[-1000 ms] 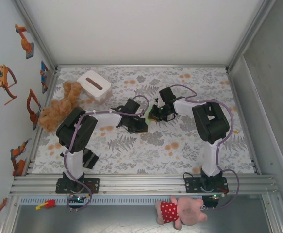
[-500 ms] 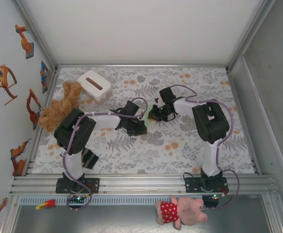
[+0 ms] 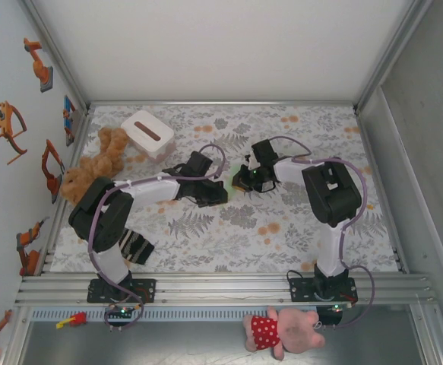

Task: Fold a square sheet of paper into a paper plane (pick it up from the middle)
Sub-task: Fold the wing for the fifth time at the center of the table.

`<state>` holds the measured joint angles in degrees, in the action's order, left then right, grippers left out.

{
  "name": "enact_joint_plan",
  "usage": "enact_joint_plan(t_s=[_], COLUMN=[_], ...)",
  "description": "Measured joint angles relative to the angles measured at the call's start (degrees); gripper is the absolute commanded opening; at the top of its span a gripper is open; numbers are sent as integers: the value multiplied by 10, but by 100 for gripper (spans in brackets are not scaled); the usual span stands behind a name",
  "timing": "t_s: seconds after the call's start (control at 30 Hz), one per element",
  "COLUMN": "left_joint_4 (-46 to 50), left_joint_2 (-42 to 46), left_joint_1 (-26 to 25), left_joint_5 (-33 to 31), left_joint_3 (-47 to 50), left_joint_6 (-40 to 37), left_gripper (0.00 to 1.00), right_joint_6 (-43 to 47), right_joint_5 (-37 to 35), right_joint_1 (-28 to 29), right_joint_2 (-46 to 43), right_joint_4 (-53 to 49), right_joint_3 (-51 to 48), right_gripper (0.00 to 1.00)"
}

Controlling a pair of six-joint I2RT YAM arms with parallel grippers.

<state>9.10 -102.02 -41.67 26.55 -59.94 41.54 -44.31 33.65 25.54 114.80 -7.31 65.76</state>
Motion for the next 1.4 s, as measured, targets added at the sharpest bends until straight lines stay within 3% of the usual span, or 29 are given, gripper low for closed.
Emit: enact_joint_plan(t_s=[0.6,1.0,1.4], left_joint_4=[-13,-9,-6], left_joint_2=[-110,-111,-111], left_joint_1=[19,20,20], left_joint_5=[-24,-27,-23], left_joint_3=[-60,-61,-64], left_joint_6=[20,21,13], left_gripper=[4,4,7], right_joint_6=[-67,31,79], right_joint_5=[0,-51,-61], right_joint_1=[14,-4,-17], right_joint_2=[-14,-13,19], right_joint_4=[31,-76,-111], right_joint_3=[-25,46,77], right_gripper=[12,12,10])
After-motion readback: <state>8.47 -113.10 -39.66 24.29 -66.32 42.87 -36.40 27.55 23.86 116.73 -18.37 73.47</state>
